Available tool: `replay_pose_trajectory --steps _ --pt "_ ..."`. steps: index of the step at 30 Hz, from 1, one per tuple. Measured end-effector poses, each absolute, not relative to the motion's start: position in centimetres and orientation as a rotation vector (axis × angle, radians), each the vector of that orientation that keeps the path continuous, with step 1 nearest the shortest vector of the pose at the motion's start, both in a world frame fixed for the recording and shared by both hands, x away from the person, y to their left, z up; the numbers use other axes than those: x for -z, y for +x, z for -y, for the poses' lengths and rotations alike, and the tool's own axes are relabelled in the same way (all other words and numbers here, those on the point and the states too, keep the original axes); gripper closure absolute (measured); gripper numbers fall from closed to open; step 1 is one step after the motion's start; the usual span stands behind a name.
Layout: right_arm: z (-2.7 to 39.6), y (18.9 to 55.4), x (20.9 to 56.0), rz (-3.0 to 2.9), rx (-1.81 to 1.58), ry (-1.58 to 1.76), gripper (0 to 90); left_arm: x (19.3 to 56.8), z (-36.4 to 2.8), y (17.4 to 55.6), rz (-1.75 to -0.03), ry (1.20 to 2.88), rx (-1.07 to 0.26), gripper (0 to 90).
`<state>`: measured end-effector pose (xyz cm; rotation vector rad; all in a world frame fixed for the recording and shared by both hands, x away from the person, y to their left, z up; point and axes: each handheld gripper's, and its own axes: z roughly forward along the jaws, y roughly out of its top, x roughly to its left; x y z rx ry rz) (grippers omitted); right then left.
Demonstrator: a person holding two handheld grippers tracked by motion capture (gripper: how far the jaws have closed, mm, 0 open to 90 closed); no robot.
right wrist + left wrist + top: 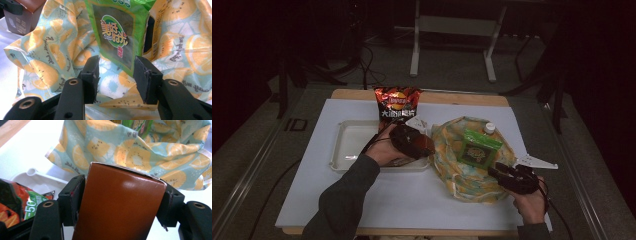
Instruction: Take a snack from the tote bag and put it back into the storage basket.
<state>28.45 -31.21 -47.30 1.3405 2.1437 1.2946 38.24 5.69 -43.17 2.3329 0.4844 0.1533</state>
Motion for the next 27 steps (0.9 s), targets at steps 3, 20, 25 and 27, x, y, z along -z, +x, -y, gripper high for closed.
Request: replay_pose_trajectory --steps 3,20,25,27 --pt "31.2 28.4 47.3 -2.144 -1.295 1.340 56.0 43.5 -5.8 38.2 -0.488 2.329 -0.149 32.1" --pt "31.1 28.4 47.3 -2.148 -1.292 1.337 55.3 44.7 -5.8 38.0 -0.552 2.355 -0.149 30.9" --pt "31.1 28.5 47.3 -2.152 -1.290 1.338 55.1 44.8 -5.8 38.0 -0.554 2.369 -0.146 30.6" --pt "31.1 28.5 47.3 -2.151 -1.291 1.337 55.1 45.0 -5.7 37.9 -0.555 2.375 -0.150 30.3"
